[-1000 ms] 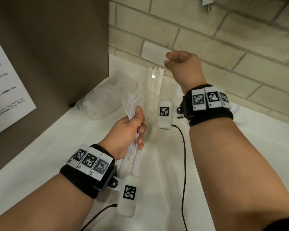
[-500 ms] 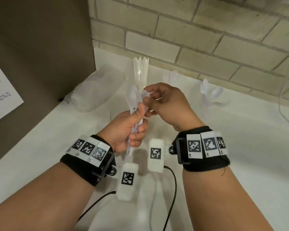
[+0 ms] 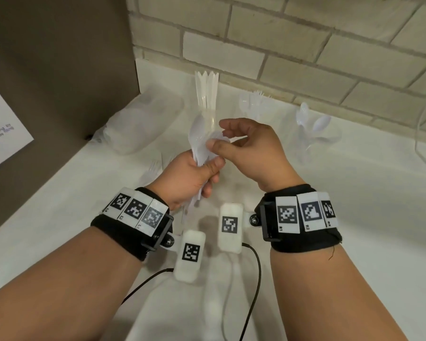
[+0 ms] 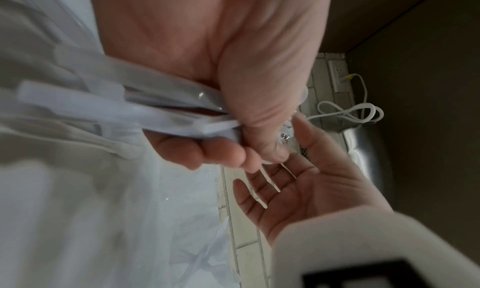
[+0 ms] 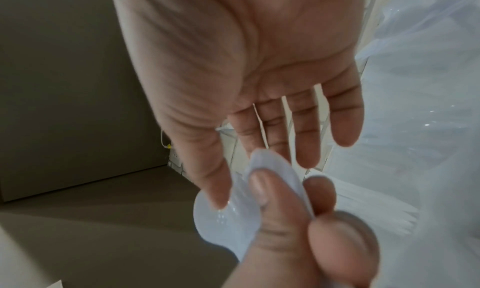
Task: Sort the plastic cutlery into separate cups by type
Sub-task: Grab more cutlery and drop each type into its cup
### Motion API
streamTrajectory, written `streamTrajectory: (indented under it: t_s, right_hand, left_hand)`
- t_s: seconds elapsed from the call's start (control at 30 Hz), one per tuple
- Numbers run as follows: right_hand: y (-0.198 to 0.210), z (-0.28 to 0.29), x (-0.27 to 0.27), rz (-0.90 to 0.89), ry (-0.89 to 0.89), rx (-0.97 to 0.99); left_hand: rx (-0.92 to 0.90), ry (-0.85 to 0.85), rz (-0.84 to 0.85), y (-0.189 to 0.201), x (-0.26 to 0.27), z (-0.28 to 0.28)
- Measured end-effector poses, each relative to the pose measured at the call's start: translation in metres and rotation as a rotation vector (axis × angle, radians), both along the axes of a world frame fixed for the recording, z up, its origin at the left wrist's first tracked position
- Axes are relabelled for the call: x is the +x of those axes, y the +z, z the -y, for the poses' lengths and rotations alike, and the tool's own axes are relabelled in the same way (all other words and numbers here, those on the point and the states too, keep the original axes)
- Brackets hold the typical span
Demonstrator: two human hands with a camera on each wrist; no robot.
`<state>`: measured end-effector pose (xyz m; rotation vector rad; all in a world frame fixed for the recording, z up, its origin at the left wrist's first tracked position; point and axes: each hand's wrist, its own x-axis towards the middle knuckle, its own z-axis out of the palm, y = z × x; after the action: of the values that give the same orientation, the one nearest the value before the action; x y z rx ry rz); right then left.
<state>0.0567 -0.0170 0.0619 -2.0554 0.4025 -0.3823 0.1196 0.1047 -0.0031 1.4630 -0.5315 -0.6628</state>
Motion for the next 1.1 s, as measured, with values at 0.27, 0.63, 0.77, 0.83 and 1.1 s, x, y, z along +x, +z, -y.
streamTrajectory:
  t_s: [0.27,0.63,0.77,0.83,1.1]
  right_hand:
    - [-0.008,-0.002,0.006,0.148,-0.050,0.029]
    - [-0.005,0.001,0.009,0.237,-0.123,-0.043]
    - [-0.005,-0.002,0.008,0.311,-0.144,-0.011]
    - [-0.009,-0.002,0.009,0.226,-0.114,-0.006]
    - [0.015,0.005,0.005,0.529,-0.189,0.575]
  left_hand:
    - [0.010,-0.003,0.044,0.000,0.001,0.002]
    - [0.090,-0.050,0.174,0.002,0.001,0.004]
    - [0.092,-0.046,0.178,0.007,0.004,0.003]
    - [0.088,-0.037,0.181,0.009,0.005,0.002]
    - [0.150,-0.038,0.206,0.004,0.002,-0.002]
